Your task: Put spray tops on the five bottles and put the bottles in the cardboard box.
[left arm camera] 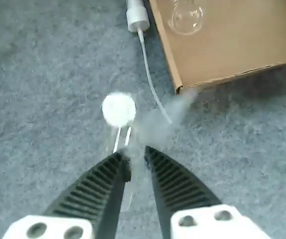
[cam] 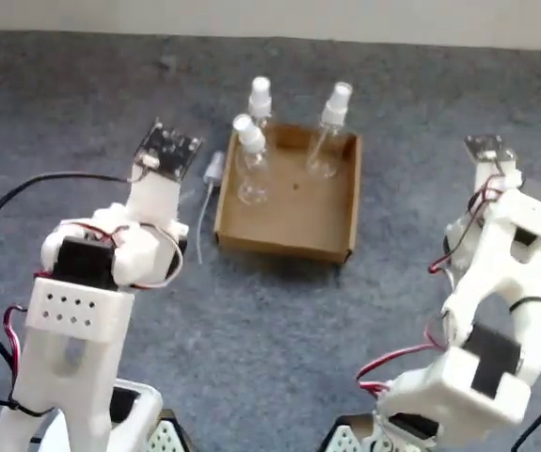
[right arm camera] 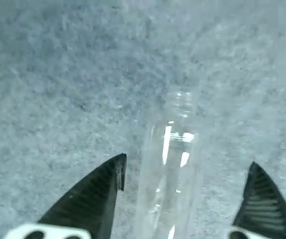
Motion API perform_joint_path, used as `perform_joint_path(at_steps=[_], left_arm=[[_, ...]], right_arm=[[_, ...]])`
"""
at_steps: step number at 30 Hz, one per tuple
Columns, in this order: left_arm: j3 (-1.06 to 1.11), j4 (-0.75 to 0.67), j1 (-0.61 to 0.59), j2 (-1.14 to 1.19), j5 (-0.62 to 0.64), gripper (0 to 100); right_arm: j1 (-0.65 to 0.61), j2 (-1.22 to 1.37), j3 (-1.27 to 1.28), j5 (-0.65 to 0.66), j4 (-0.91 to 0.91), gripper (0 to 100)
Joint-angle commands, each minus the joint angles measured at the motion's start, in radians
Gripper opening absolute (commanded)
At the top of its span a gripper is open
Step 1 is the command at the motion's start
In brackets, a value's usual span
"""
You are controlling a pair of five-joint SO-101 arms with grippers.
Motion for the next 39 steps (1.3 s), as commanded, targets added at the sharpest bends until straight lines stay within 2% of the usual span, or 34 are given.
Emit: perform_joint_path(at_steps=[1, 7, 14, 19, 24, 29, 39], left_arm=[[0.002, -0.023, 0.018, -0.028, 0.006, 0], [-0.004, -0.031, 0.01, -0.025, 0.002, 0], [-0.027, -0.178, -0.179, 0.042, 0.018, 1], [-0.245, -0.21, -0.186, 0.343, 0.075, 11], [-0.567, -0.224, -0.17, 0.71, 0.157, 12], [-0.839, -0.247, -0.154, 1.036, 0.227, 20], [-1.21, -0.244, -0.127, 1.468, 0.256, 20]], right_arm=[[-0.012, 0.068, -0.059, -0.017, -0.004, 33.5], [-0.012, 0.107, -0.058, 0.005, -0.004, 33.5], [-0.013, 0.107, -0.053, 0.005, -0.004, 33.5], [-0.013, 0.107, -0.051, 0.005, -0.004, 33.5], [-0.013, 0.107, -0.051, 0.008, -0.004, 33.5], [-0.013, 0.107, -0.051, 0.008, -0.004, 33.5], [-0.013, 0.107, -0.051, 0.009, -0.004, 33.5]])
